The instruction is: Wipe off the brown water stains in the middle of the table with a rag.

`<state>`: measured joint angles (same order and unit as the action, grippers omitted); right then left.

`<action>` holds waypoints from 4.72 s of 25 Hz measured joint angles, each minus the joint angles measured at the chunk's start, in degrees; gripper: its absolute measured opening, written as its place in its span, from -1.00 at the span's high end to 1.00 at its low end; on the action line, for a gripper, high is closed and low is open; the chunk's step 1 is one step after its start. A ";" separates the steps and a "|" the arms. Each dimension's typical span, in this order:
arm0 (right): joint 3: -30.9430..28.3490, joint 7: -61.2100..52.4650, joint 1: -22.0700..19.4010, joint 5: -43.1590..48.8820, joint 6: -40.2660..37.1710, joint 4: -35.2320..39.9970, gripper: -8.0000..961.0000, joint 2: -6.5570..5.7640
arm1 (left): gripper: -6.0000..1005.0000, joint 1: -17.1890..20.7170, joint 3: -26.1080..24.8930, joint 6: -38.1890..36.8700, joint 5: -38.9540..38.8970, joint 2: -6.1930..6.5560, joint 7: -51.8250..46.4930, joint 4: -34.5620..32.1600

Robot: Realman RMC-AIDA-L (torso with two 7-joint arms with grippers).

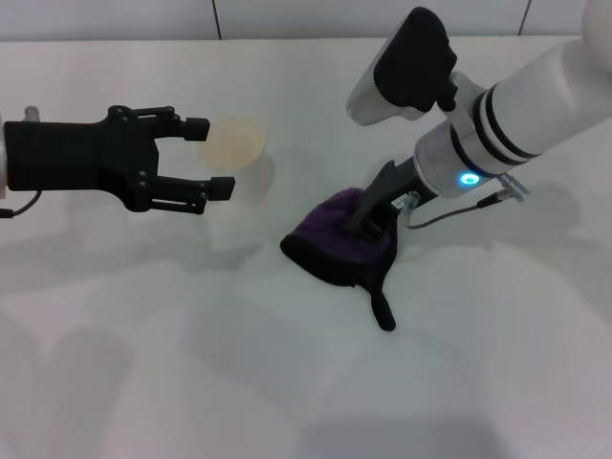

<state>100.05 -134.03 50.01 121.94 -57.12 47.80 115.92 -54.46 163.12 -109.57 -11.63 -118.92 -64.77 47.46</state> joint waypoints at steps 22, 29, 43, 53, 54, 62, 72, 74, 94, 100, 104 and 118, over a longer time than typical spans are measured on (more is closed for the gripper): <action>-10.20 2.05 -17.64 0.83 4.43 13.95 0.79 -0.67 | -0.75 0.85 -0.08 0.79 -2.16 0.05 0.69 0.01; -15.56 2.38 -24.71 1.49 3.14 18.90 0.78 -1.02 | -0.75 1.06 -0.09 1.01 -2.88 0.09 0.70 0.06; -21.59 5.64 -31.62 1.32 1.58 22.39 0.75 -1.09 | -0.75 1.76 -0.09 1.38 -4.51 0.00 0.21 0.00; -25.56 6.67 -33.38 1.23 -1.44 22.75 0.74 -1.15 | -0.75 1.67 -0.09 1.95 -5.25 0.00 0.10 0.00; -25.90 6.69 -33.45 1.26 -1.78 22.77 0.74 -1.14 | -0.75 1.67 -0.09 1.97 -5.25 0.00 0.09 0.00; -27.92 6.84 -33.76 1.31 -4.48 22.81 0.72 -1.14 | -0.75 1.73 -0.09 1.96 -5.25 0.00 0.01 0.00; -30.21 8.54 -33.11 1.00 -11.52 23.21 0.71 -1.23 | -0.75 1.73 -0.09 1.94 -5.25 -0.01 -0.17 -0.03; -30.30 8.85 -33.25 0.99 -12.22 23.51 0.61 -1.20 | -0.75 1.73 -0.09 1.94 -5.25 -0.04 -0.18 -0.05; -32.92 22.66 -34.29 -10.47 -17.20 24.55 -0.27 -1.08 | -0.75 1.76 -0.09 1.65 -5.27 -0.03 -0.35 -0.87; -32.08 24.95 -32.99 -10.86 -16.99 24.30 -0.26 -0.92 | -0.75 1.76 -0.09 1.64 -5.37 0.00 -0.11 -0.88; -31.79 26.27 -32.11 -12.17 -16.99 23.71 -0.26 -0.88 | -0.75 2.18 -0.09 1.64 -5.68 0.02 0.09 -0.88; -32.48 30.54 -30.87 -17.35 -19.50 21.38 -0.32 -0.92 | -0.75 2.65 -0.09 1.64 -5.95 0.01 0.59 -0.49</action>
<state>67.57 -103.50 19.14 104.59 -76.61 69.18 115.00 -51.81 163.04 -107.93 -17.58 -118.91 -64.18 46.96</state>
